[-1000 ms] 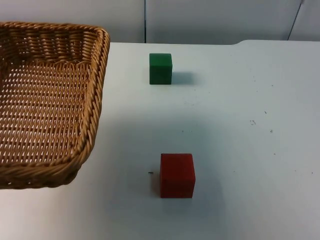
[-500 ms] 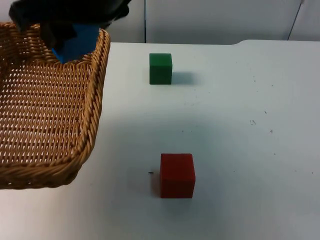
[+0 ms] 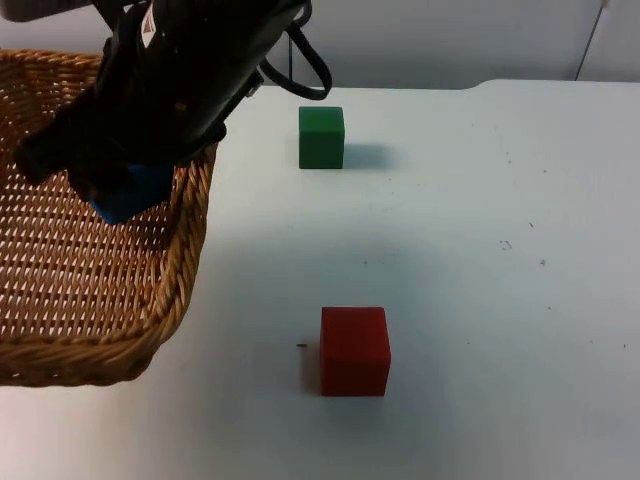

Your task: Pick up the basket with the left hand and place the blue cube into the basket with the right hand.

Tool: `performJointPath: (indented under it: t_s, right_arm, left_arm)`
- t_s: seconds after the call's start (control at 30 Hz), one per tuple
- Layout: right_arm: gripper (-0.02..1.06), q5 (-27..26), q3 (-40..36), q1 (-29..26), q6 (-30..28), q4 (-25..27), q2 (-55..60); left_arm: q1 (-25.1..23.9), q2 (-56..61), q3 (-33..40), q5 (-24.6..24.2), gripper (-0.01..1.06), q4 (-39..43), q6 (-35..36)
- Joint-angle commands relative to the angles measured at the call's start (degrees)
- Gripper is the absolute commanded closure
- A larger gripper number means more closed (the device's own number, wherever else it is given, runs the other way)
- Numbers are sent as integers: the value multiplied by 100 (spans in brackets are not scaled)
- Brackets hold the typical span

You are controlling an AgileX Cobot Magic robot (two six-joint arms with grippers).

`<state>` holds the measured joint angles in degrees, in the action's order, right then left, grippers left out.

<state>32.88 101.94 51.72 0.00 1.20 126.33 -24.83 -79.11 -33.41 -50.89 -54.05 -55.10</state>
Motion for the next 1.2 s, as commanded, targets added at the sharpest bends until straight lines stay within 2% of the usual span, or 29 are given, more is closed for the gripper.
performJointPath:
  t_s: [0.0,0.17,0.27,0.37,0.4,0.43,0.53,0.57,0.77,1.0,1.17]
  right_arm:
    - [105,-90,35,29,-101,71,65]
    - [104,-90,35,29,-101,71,210]
    - [98,-132,35,29,-101,71,219]
    - [70,-234,35,29,-101,71,219]
    - [52,-282,35,29,-101,71,219]
    - [52,-282,35,29,-101,71,219]
    - [22,-336,35,29,-34,60,193]
    - [15,-336,35,29,-34,60,145]
    - [13,-274,35,29,0,28,-122]
    - [18,388,35,6,110,-491,-815]
    - [18,652,35,6,110,-613,-1153]
  left_arm:
    - [-12,64,-3,-153,105,-242,3]
    - [-12,64,-3,-163,105,-242,3]
    - [-12,64,-3,-164,105,-263,3]
    - [-12,64,-3,-164,105,-263,3]
    - [-12,64,-3,-164,105,-263,3]
    - [-12,64,-3,-164,105,-263,3]
    - [-12,64,-3,-164,105,-277,3]
    - [-12,64,-3,-153,105,-276,3]
    - [-12,64,-3,-141,105,-276,3]
    - [-12,64,-3,-105,105,-313,3]
    - [-12,64,-3,-89,105,-312,3]
